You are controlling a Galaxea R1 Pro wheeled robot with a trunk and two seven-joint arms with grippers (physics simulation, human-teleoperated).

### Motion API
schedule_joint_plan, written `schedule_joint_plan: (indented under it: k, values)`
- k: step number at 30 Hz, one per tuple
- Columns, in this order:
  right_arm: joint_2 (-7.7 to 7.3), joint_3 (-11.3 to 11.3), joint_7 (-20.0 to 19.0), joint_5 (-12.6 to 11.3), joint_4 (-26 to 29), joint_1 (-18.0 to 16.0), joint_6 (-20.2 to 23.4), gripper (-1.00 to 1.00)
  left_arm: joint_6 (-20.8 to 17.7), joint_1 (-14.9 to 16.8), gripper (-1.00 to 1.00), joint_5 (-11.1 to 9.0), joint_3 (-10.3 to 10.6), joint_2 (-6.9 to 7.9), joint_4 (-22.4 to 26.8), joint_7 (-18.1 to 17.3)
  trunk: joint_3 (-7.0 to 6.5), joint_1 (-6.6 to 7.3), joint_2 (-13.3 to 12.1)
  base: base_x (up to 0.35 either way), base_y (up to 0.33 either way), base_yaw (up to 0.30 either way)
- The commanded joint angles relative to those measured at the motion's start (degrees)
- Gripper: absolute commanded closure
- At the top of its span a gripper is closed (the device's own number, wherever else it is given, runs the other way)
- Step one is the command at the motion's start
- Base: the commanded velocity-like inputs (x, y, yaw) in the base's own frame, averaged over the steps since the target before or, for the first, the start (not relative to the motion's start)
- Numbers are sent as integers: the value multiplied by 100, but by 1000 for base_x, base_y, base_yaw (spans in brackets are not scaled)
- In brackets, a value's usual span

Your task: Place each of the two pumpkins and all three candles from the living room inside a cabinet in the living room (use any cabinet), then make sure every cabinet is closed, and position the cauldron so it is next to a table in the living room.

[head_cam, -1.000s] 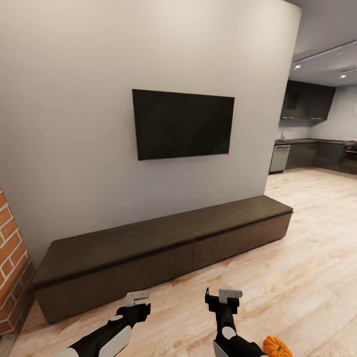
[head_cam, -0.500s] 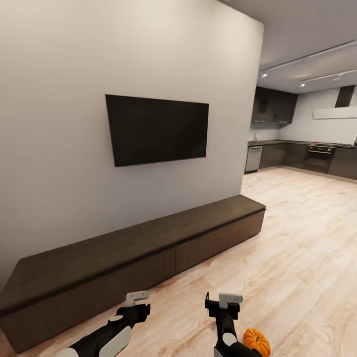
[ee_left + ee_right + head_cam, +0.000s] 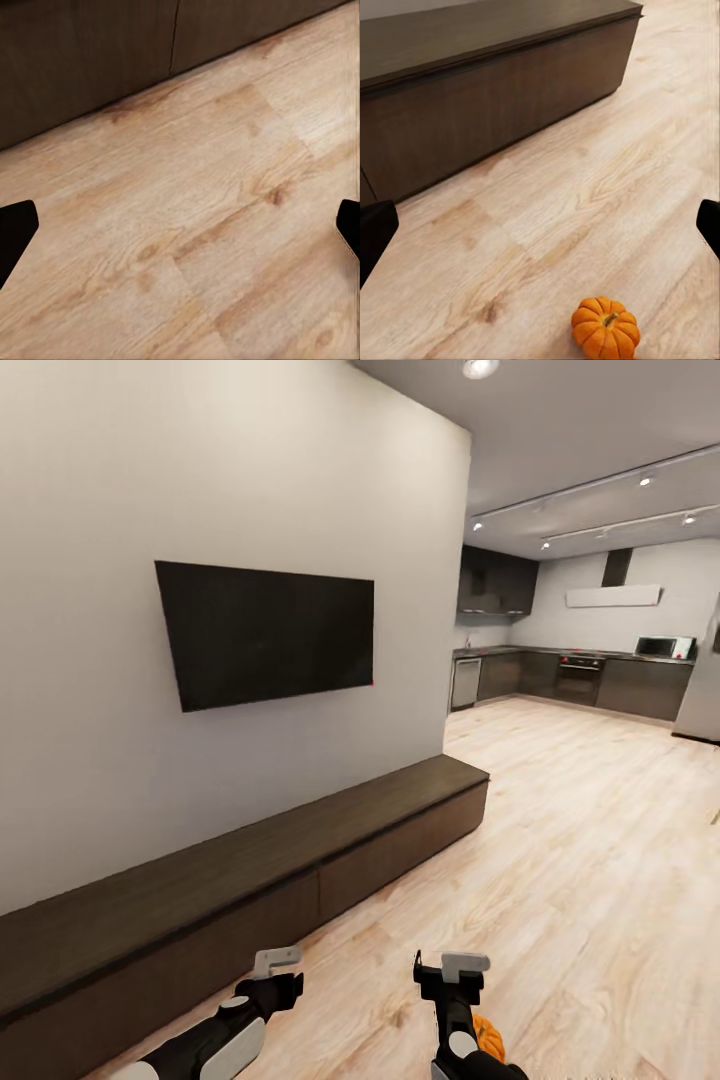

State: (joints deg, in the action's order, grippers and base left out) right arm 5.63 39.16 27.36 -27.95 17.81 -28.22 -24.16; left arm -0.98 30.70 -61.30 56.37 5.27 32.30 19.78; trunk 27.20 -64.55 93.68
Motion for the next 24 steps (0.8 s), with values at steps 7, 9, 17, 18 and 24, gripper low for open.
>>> schedule_joint_plan:
  k: [7, 9, 17, 18, 24]
  values:
    - [0, 53, 24, -53, -6, -8, -27, -100, -11, 7, -100, -23, 41, 9, 17, 59, -151, 155, -278, 0, 0, -271]
    - [0, 53, 24, -53, -9, -8, -27, -100, -10, 7, -100, -23, 41, 9, 18, 63, -196, 199, -359, 0, 0, -271]
    - [0, 55, 24, -53, -14, -8, -27, -100, -11, 7, -100, -23, 41, 9, 15, 77, -377, 374, -679, 0, 0, -270]
    - [0, 56, 24, -53, -14, -8, -27, -100, -10, 7, -100, -23, 41, 9, 16, 81, -400, 396, -720, 0, 0, -268]
    - [0, 57, 24, -53, -14, -8, -27, -100, -8, 7, -100, -23, 41, 9, 18, 86, -537, 528, -960, 0, 0, -267]
